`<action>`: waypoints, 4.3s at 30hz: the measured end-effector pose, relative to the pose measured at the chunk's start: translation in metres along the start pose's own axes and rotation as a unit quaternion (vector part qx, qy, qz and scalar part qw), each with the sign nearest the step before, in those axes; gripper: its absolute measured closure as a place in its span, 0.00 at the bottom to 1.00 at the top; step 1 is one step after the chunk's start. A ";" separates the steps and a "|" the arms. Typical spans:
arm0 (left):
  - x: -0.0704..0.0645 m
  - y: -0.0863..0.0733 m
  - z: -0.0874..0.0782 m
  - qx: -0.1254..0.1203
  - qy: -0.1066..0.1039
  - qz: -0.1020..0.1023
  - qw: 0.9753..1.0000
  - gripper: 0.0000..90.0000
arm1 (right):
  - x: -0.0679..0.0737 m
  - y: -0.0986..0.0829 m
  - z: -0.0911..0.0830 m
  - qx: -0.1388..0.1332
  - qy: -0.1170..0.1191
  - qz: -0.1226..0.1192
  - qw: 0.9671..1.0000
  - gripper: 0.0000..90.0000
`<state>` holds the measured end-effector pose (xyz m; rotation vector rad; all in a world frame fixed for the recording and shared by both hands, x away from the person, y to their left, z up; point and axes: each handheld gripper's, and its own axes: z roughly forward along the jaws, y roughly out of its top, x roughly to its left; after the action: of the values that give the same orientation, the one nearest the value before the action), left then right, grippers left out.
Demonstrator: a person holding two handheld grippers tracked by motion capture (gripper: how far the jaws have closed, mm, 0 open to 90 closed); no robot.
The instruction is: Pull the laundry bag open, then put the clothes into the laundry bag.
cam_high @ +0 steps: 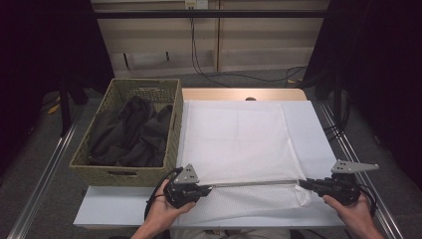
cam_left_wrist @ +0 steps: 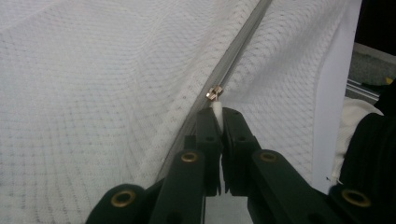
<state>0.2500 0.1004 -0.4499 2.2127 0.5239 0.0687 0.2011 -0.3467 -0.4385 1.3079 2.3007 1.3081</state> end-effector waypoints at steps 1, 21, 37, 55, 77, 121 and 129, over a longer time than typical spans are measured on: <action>0.001 0.000 -0.001 0.002 0.000 0.001 1.000 0.96 | 0.000 0.000 0.000 0.001 0.000 0.002 1.000 0.96; 0.005 -0.010 -0.017 0.005 0.016 -0.016 1.000 0.96 | -0.002 -0.001 -0.003 0.001 -0.003 0.007 1.000 0.96; 0.010 -0.021 -0.031 0.007 0.028 -0.028 0.999 0.96 | -0.003 -0.003 -0.004 0.003 -0.007 0.011 1.000 0.96; 0.017 -0.033 -0.049 0.006 0.048 -0.042 0.998 0.96 | -0.005 -0.006 -0.004 0.013 -0.008 0.011 1.000 0.96; 0.024 -0.044 -0.059 0.019 0.073 -0.053 0.996 0.96 | -0.012 -0.011 -0.001 0.029 -0.019 0.024 0.999 0.96; 0.021 -0.049 -0.059 -0.007 0.053 -0.058 0.997 0.62 | -0.004 -0.012 -0.003 0.009 -0.039 0.013 0.999 0.50; 0.018 -0.048 -0.060 -0.020 0.061 -0.056 0.996 0.31 | 0.009 0.002 -0.001 -0.019 -0.024 -0.010 0.999 0.41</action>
<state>0.2369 0.1779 -0.4494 2.1458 0.7065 0.1538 0.1969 -0.3396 -0.4340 1.2858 2.2401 1.2934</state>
